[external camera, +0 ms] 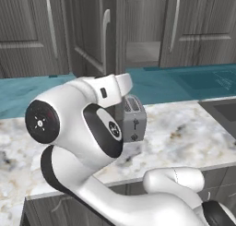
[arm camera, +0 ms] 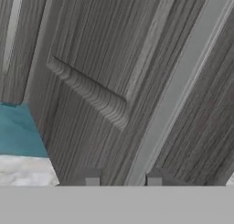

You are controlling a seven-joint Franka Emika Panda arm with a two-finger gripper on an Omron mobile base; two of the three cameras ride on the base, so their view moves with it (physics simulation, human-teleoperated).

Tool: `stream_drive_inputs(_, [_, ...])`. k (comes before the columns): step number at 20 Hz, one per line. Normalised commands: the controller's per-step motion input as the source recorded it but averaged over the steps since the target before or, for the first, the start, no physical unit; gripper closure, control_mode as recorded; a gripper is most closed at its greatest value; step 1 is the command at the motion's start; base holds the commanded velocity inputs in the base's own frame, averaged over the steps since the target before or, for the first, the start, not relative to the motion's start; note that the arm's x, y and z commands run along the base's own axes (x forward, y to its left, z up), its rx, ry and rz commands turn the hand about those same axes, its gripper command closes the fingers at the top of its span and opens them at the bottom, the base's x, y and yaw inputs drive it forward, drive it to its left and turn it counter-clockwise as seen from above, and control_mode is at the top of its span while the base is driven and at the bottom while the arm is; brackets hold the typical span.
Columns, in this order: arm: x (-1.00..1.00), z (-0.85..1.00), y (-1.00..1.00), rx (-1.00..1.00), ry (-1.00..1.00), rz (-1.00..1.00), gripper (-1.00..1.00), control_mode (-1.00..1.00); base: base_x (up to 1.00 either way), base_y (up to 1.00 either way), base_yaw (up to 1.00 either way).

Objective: Open the cabinet. Pick the soap dispenser and place it next to the sink. Then close the cabinet.

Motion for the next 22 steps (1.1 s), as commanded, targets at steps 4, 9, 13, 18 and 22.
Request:
stream_drive_inputs(4, [-0.28, -0.05, 0.0, 0.0, -0.06, 0.02, -1.0, -1.0, 0.0, 0.0, 0.0])
stream_drive_inputs(9, [-0.78, -0.06, 0.0, 0.0, -0.12, 0.04, -1.0, -1.0, 0.0, 0.0, 0.0])
stream_drive_inputs(13, [-0.84, 0.11, 0.0, 0.0, -0.13, 0.04, -1.0, -1.0, 0.0, 0.0, 0.0])
stream_drive_inputs(18, [-0.89, 0.27, 0.0, 0.0, -0.09, 0.01, -1.0, -1.0, 0.0, 0.0, 0.0])
stream_drive_inputs(22, [-0.93, 0.24, -0.03, 0.0, -0.04, 0.0, -1.0, -1.0, 0.0, 0.0, 0.0])
